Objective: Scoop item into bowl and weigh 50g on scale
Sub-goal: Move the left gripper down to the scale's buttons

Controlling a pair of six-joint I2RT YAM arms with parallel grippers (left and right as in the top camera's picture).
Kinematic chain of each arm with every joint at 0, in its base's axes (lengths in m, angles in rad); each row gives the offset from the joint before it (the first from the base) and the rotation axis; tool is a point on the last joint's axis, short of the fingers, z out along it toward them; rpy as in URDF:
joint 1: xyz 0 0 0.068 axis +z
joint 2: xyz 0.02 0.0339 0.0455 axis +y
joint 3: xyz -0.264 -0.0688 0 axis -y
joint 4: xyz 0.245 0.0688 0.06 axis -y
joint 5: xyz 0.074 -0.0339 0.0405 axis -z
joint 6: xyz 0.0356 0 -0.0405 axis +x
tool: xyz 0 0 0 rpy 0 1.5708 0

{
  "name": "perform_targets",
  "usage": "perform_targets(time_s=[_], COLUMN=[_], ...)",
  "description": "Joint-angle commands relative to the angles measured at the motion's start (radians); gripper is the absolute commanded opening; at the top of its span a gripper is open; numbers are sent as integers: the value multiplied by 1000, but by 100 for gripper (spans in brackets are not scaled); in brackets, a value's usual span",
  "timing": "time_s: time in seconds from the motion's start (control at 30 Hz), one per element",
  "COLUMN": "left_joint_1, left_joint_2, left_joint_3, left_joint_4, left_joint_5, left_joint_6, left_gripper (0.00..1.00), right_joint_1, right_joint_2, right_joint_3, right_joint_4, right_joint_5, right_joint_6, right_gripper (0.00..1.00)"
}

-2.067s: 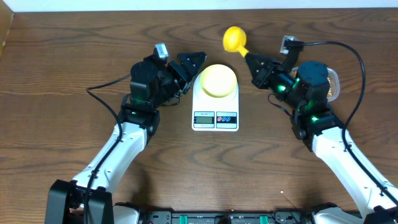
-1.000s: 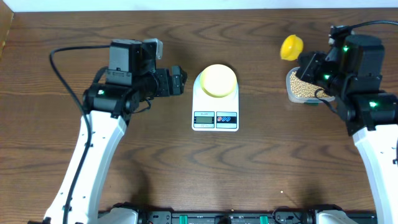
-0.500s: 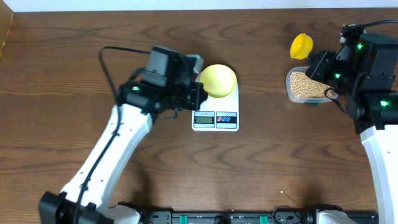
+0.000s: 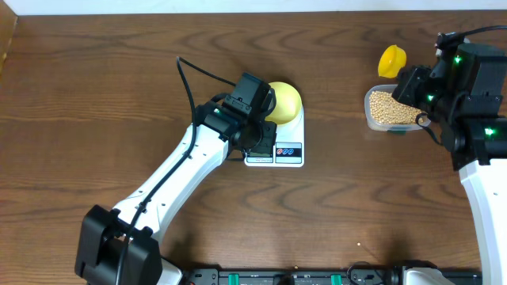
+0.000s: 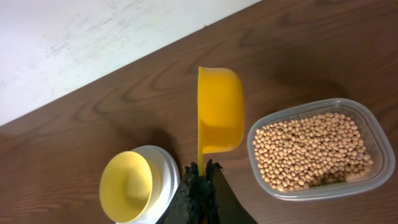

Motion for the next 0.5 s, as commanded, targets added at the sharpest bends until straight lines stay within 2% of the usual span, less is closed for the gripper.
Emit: perform_targets(time_s=[0.0, 0.13, 0.47], left_joint_1=[-1, -1, -47], left_joint_2=[4, 32, 164], left_joint_3=[-31, -84, -87], left_joint_4=[8, 97, 161], left_joint_5=[-32, -22, -22], left_joint_6=[-8, -10, -7], left_gripper=[7, 7, 7], right_joint_1=[-7, -7, -7], right_joint_2=[-11, -11, -9], right_joint_3=[26, 26, 26], right_joint_4=[0, 0, 0], right_joint_5=[22, 22, 22], right_joint_6=[-14, -14, -14], right_gripper=[1, 1, 1])
